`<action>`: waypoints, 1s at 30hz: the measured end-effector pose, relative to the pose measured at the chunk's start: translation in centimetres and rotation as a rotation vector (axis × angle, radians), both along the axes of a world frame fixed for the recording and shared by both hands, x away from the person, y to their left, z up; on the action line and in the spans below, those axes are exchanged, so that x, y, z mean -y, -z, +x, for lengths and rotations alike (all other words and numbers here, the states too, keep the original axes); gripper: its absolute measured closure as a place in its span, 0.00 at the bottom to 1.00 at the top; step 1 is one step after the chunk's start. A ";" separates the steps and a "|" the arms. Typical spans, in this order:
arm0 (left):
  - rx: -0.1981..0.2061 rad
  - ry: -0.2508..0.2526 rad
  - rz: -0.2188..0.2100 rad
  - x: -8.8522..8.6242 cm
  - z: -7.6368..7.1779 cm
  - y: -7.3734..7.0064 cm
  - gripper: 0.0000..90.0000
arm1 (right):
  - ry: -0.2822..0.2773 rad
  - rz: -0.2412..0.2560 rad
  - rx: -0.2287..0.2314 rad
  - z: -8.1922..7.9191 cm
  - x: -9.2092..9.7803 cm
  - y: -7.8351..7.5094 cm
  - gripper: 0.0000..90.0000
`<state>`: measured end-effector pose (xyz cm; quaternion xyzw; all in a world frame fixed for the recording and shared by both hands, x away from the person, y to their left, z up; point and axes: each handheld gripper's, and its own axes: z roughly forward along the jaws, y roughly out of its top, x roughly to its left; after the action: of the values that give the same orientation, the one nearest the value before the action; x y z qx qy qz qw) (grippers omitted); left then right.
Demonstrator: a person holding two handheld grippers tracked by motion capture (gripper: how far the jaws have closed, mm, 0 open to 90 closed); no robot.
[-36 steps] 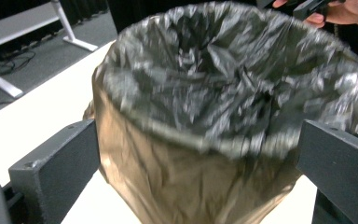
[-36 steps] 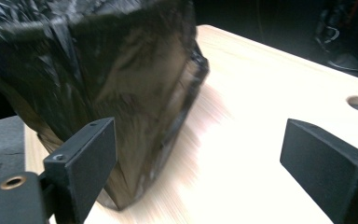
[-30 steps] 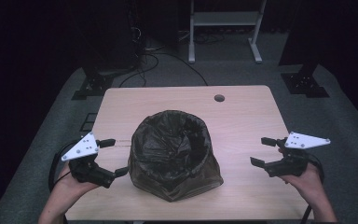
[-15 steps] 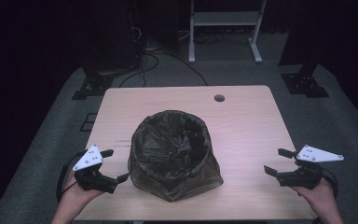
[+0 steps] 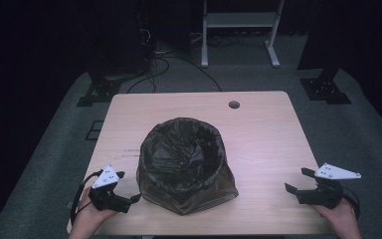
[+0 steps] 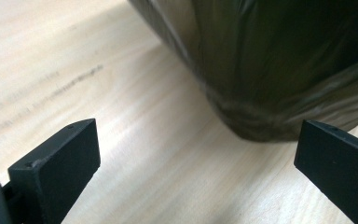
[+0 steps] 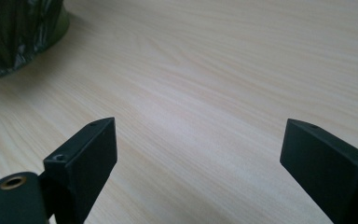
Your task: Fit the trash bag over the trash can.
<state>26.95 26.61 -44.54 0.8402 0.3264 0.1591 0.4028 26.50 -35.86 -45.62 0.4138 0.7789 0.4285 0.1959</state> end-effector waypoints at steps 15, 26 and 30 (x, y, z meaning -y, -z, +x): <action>-0.058 -0.023 0.069 -0.5 0.2 3.0 0.00 | 0.027 -0.064 -0.071 0.6 0.0 2.6 0.11; -0.057 -0.010 0.084 -0.5 -0.1 3.8 0.00 | 0.023 -0.123 -0.093 0.7 -0.5 3.1 0.11; -0.062 -0.009 0.080 -0.5 -0.1 3.8 0.00 | 0.017 -0.127 -0.109 0.8 -0.7 3.1 0.11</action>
<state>26.90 27.09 -48.32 0.8587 0.3358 0.1478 0.3577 27.28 -35.21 -48.77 0.4300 0.8104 0.3534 0.1829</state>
